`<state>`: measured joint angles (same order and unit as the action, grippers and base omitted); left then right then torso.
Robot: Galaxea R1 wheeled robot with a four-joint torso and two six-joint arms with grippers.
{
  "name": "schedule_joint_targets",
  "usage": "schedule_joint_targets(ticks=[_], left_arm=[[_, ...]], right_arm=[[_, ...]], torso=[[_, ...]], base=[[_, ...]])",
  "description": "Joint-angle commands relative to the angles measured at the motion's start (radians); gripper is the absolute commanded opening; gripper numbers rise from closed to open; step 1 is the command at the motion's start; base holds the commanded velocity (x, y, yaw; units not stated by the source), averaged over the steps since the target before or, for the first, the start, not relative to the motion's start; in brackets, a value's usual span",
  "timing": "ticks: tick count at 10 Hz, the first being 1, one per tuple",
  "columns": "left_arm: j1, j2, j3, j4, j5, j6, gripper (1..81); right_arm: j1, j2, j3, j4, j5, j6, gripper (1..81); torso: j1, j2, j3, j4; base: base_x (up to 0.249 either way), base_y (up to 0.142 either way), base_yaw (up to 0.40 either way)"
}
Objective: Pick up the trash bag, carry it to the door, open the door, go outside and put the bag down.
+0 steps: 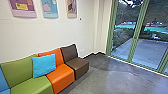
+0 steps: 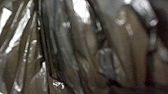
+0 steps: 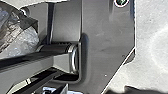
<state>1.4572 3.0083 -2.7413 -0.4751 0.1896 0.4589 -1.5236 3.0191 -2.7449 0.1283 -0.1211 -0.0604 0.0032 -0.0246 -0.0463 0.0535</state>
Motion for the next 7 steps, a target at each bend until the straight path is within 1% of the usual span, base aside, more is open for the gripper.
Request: schedule_joint_targets(ticks=[1,7], left_arm=[[-0.044,0.000,0.005,-0.007,0.090,0.004,1.0],[-0.045,0.000,0.005,-0.005,0.091,0.004,1.0]], right_arm=[[0.047,0.000,-0.008,-0.009,-0.066,-0.002,81.1],[0.047,-0.001,-0.018,-0.009,-0.068,-0.002,81.1]], torso=[[0.000,0.000,0.000,0.000],[0.000,0.000,0.000,0.000]], base=[[0.000,0.000,-0.314],[0.000,0.000,-0.332]])
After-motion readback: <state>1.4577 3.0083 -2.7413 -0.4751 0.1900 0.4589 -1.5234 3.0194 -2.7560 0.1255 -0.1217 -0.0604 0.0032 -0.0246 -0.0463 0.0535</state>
